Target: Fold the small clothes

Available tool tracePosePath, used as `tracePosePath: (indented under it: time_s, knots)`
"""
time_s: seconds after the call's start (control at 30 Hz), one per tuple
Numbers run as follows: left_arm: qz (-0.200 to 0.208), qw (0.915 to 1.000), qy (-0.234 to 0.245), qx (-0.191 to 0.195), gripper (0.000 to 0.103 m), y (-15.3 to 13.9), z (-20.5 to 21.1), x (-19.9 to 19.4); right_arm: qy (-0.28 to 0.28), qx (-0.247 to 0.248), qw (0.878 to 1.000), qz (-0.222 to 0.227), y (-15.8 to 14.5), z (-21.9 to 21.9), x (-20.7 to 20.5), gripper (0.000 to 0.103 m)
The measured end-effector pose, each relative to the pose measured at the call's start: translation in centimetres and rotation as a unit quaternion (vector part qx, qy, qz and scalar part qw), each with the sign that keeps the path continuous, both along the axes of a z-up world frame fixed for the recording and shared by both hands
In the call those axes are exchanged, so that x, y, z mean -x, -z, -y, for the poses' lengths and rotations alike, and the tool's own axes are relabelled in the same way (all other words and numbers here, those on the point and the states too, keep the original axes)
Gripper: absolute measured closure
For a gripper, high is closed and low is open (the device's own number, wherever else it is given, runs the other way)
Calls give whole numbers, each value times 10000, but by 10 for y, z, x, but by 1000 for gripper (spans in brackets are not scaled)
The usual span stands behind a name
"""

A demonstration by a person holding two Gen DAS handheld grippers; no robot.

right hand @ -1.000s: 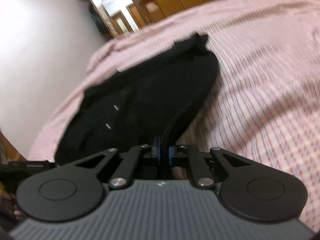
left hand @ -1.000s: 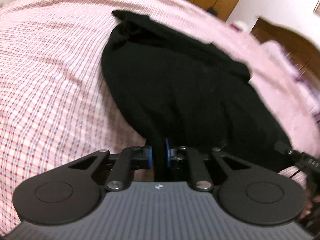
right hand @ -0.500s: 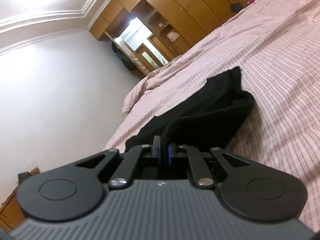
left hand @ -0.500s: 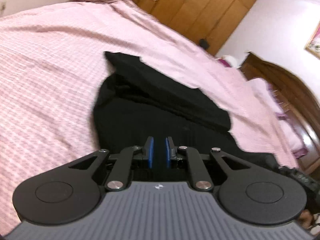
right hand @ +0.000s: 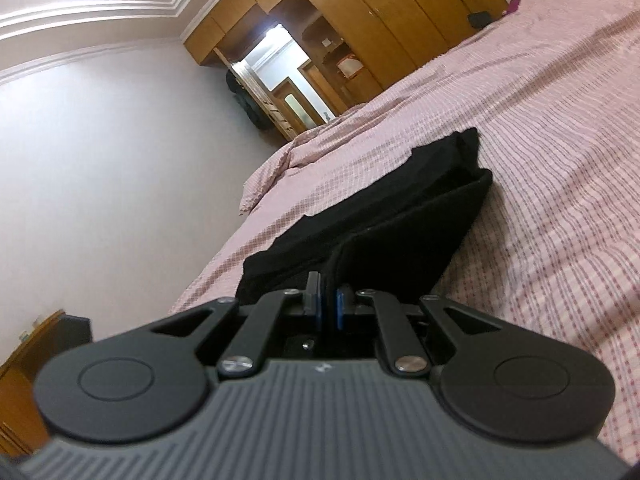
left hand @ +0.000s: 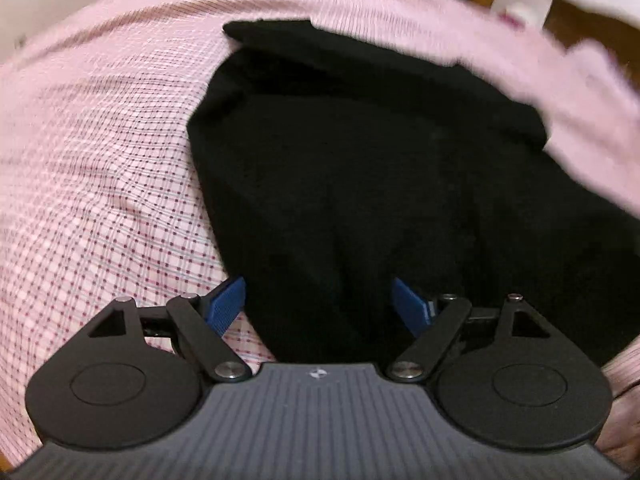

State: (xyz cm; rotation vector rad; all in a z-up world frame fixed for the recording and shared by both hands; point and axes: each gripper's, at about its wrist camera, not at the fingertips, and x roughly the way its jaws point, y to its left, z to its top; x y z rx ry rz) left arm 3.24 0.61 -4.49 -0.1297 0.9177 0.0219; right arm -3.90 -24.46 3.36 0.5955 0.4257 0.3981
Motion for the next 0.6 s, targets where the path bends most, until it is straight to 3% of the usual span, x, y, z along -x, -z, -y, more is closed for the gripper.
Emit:
tracePosePath:
  time_s: [0.03, 0.17, 0.3, 0.47, 0.6]
  knots:
    - [-92, 9996, -33, -258, 22, 5, 3, -1, 19, -38, 10000, -30, 2, 1, 0, 94]
    - [-69, 9997, -200, -104, 50, 1, -16, 20, 100, -54, 9999, -38, 6, 7, 4, 94]
    - [-23, 9959, -737, -518, 51, -5, -43, 46, 162, -94, 9998, -53, 9, 11, 8, 94]
    - [139, 9983, -572, 24, 49, -8, -60, 62, 166, -125, 9997, -120, 13, 14, 11, 94]
    - [-99, 9991, -301, 269, 39, 4, -52, 49, 162, -89, 9998, -97, 12, 14, 14, 94]
